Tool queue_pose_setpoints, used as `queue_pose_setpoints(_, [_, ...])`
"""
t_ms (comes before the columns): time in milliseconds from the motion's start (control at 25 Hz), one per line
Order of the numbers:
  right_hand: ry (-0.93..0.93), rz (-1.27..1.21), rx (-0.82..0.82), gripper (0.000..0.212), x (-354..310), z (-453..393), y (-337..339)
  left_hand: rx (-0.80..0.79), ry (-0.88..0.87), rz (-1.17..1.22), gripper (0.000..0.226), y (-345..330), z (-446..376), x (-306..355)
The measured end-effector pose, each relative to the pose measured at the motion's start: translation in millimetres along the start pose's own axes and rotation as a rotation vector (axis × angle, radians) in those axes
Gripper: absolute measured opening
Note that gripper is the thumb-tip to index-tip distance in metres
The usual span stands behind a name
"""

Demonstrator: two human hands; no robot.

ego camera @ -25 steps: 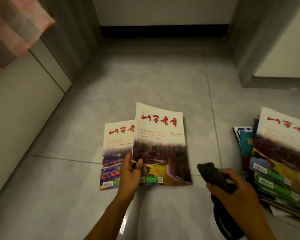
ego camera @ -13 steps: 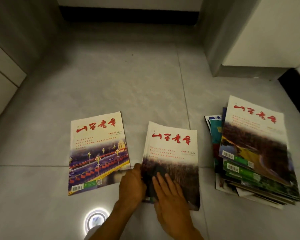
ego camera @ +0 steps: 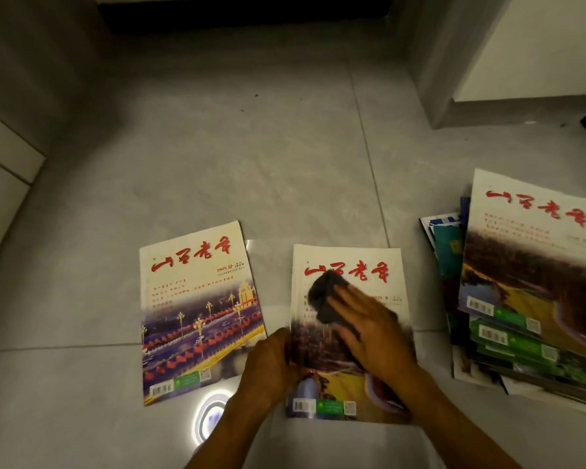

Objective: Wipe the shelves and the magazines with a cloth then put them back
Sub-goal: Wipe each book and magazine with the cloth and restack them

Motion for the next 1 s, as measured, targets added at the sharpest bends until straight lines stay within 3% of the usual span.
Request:
queue_pose_setpoints(80, [-0.51,0.039,0.15,0.049,40.2,-12.6,8.9,-0.003,-0.001,0.029,0.045,0.1,0.3,0.4])
queue_pose_setpoints(120, [-0.622,0.101,0.19,0.05,35.1,-16.9,5.2,-0.002,0.004,0.042,0.047,1.6,0.9,0.6])
queue_pose_setpoints(160, [-0.556,0.153,0.197,0.053,18.3,-23.8,-3.3,0.0,0.009,0.047,0.046,1.8,0.1,0.5])
queue_pose_setpoints(280, [0.049,0.002,0.031,0.061,-31.4,-33.6,-27.0,-0.002,0.013,0.076,0.037,0.5,-0.3,-1.1])
queue_pose_setpoints(320, [0.115,-0.047,-0.032,0.059,-24.8,-45.1,-25.7,-0.01,0.024,0.092,0.039,0.8,-0.8,-1.0])
queue_pose_setpoints(360, [0.029,-0.049,-0.02,0.055,-6.6,-57.1,-26.9,-0.011,0.038,0.122,0.042,-1.3,-2.3,-3.6])
queue_pose_setpoints(440, [-0.366,0.001,0.056,0.051,16.4,-70.6,-24.5,0.0,0.05,0.149,0.046,-3.1,-1.0,-4.9])
queue_pose_setpoints(480, [-0.434,0.028,0.084,0.051,13.3,-71.6,-25.8,-0.002,0.058,0.132,0.046,-2.6,0.4,-4.6])
queue_pose_setpoints(600, [0.055,-0.072,-0.041,0.053,-27.2,-61.0,-42.1,0.003,0.055,0.171,0.04,-4.3,0.2,-7.2])
queue_pose_setpoints(640, [0.156,-0.114,-0.076,0.053,-25.2,-63.4,-39.9,0.009,0.051,0.182,0.036,-3.4,0.2,-6.4])
queue_pose_setpoints(680, [0.12,-0.105,-0.058,0.052,-13.0,-70.4,-37.0,0.02,0.04,0.184,0.034,-3.6,-0.5,-7.5])
queue_pose_setpoints(800, [-0.493,0.034,0.082,0.05,17.0,-78.3,-22.1,0.023,0.04,0.127,0.04,-5.2,-1.0,-5.5])
queue_pose_setpoints(840, [-0.5,0.046,0.093,0.052,7.8,-71.2,-20.1,0.032,0.032,0.103,0.04,-4.5,-1.2,-3.2])
queue_pose_setpoints(960, [0.095,-0.025,-0.046,0.06,-34.9,-18.4,-20.6,0.001,0.032,0.012,0.042,-1.4,-1.4,1.1])
queue_pose_setpoints(1000, [0.165,-0.055,-0.067,0.059,-21.7,-16.0,-12.0,0.003,0.023,-0.003,0.041,-0.5,-1.9,1.5])
Point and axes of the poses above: each hand's wrist, its own z-axis away from the middle knuckle, its own y-axis out of the back of the hand, x = y × z, the point moved 1 cm from there along -z, towards the middle knuckle, and after that the axes turned 15 degrees about x, right-handed, at the moved point
